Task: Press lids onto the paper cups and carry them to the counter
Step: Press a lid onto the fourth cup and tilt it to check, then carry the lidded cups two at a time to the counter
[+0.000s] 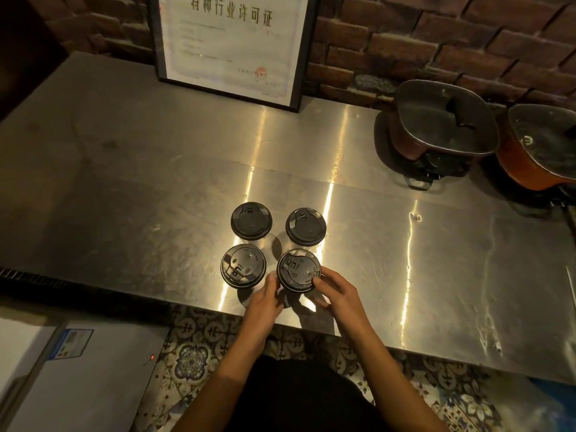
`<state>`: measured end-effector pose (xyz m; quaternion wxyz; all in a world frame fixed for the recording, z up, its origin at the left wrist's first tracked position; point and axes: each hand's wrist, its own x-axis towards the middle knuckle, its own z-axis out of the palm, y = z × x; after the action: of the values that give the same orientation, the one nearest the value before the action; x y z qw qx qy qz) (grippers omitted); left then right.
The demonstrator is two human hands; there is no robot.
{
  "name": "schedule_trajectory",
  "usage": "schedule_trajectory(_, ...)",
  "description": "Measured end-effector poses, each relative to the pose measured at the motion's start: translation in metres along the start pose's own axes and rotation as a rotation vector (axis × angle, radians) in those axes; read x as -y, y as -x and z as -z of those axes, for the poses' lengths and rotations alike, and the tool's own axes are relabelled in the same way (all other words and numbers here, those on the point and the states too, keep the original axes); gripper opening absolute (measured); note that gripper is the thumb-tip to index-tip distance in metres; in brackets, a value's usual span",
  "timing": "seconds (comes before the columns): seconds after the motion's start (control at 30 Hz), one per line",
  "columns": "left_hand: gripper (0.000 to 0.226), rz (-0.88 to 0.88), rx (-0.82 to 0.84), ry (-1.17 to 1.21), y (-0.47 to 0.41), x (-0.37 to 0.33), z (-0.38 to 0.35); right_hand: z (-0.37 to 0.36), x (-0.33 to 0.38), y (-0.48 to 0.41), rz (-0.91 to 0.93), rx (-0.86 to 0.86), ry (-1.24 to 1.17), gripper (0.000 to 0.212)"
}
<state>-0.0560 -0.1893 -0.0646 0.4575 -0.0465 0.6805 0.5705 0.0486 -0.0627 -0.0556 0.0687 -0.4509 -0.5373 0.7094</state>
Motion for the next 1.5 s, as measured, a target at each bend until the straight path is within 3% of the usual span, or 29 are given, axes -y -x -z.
schedule_trajectory(0.13,0.024,0.058,0.152,-0.251,0.008,0.018,0.031,0.01,-0.012,-0.001,0.029,-0.033,0.031,0.049)
schedule_trajectory(0.23,0.008,-0.011,0.034,-0.379,0.01,0.033,0.063,0.006,-0.02,-0.001,0.09,-0.087,0.268,0.074)
schedule_trajectory(0.37,0.047,-0.189,-0.302,-0.357,0.002,0.033,0.089,-0.022,-0.023,-0.005,0.158,-0.157,0.322,0.102)
schedule_trajectory(0.5,0.096,-0.311,-0.24,-0.332,-0.023,0.023,0.097,-0.049,-0.028,-0.014,0.231,-0.213,0.35,0.115)
schedule_trajectory(0.6,0.104,-0.344,-0.224,-0.386,-0.037,0.014,0.089,-0.064,-0.031,-0.019,0.295,-0.257,0.358,0.101)
schedule_trajectory(0.87,0.087,-0.353,-0.243,-0.328,-0.043,0.01,0.067,-0.067,-0.039,-0.02,0.231,-0.407,0.298,0.075)
schedule_trajectory(1.07,0.085,-0.334,-0.209,-0.354,-0.034,0.017,0.055,-0.045,-0.043,-0.003,0.19,-0.535,0.289,0.081)
schedule_trajectory(1.33,0.076,-0.355,0.014,-0.475,-0.015,0.016,0.006,-0.002,-0.063,0.04,0.185,-0.735,0.199,0.081)
schedule_trajectory(1.5,0.085,-0.398,0.176,-0.517,0.008,0.029,-0.034,0.029,-0.083,0.079,0.142,-0.85,0.075,0.078)
